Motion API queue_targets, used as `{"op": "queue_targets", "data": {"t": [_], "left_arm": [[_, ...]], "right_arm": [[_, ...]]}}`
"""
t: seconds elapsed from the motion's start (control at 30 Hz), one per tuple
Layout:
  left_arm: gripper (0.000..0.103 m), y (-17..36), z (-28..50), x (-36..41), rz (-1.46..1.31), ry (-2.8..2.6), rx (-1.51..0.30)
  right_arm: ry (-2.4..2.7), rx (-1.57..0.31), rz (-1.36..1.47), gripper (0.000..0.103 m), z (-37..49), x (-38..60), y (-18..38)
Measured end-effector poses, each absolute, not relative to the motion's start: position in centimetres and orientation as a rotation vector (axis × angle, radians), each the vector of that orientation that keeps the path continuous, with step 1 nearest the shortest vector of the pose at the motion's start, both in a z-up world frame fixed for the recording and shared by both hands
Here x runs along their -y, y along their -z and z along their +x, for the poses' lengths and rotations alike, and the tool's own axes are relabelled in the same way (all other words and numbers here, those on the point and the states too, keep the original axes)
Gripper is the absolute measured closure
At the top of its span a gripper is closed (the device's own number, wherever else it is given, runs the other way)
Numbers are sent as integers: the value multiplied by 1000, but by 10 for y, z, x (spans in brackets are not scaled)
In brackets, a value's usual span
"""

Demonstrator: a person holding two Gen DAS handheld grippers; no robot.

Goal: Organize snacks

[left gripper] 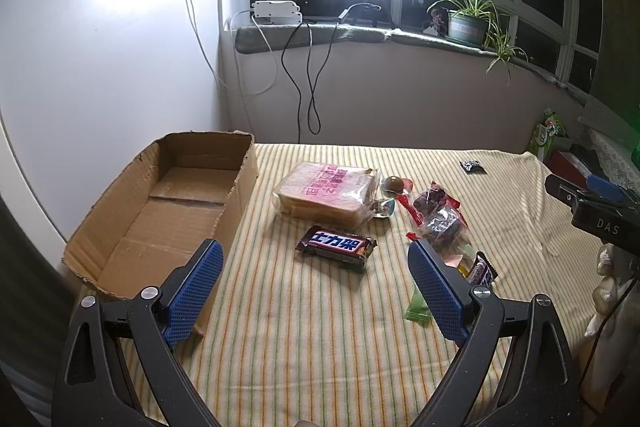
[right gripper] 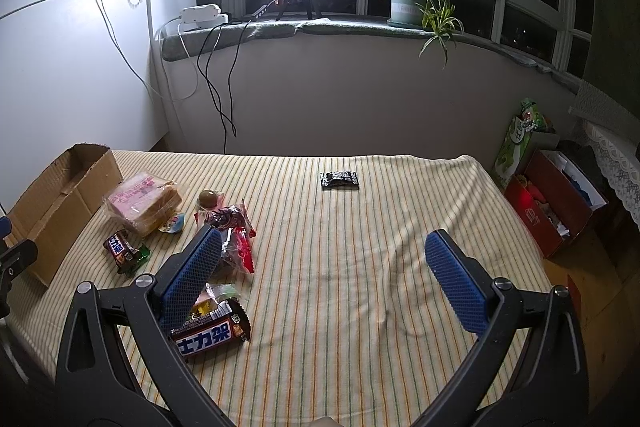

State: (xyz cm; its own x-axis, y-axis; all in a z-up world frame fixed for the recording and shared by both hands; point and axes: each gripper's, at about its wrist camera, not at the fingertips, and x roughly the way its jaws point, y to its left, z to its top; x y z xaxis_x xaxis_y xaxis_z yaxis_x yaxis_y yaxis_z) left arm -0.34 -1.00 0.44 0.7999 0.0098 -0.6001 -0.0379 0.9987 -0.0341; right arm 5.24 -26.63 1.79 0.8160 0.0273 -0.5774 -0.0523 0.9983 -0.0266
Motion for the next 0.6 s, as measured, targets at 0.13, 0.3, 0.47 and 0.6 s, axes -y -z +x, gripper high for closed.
{"op": "queue_targets", "data": {"t": [0.13, 0.3, 0.47, 0.6], "left_arm": [[9, -4, -4, 13, -43, -22, -645], [9, -3, -4, 14, -41, -19, -647], [9, -2, -3, 16, -41, -14, -652], [9, 0, -1, 18, -40, -5, -659]], "right_arm": [[-46, -622, -41, 0, 53, 268, -16], [-48, -629, -40, 0, 54, 269, -14], [-49, -635, -38, 0, 55, 269, -12], [-51, -649, -35, 0, 58, 270, -9]]}}
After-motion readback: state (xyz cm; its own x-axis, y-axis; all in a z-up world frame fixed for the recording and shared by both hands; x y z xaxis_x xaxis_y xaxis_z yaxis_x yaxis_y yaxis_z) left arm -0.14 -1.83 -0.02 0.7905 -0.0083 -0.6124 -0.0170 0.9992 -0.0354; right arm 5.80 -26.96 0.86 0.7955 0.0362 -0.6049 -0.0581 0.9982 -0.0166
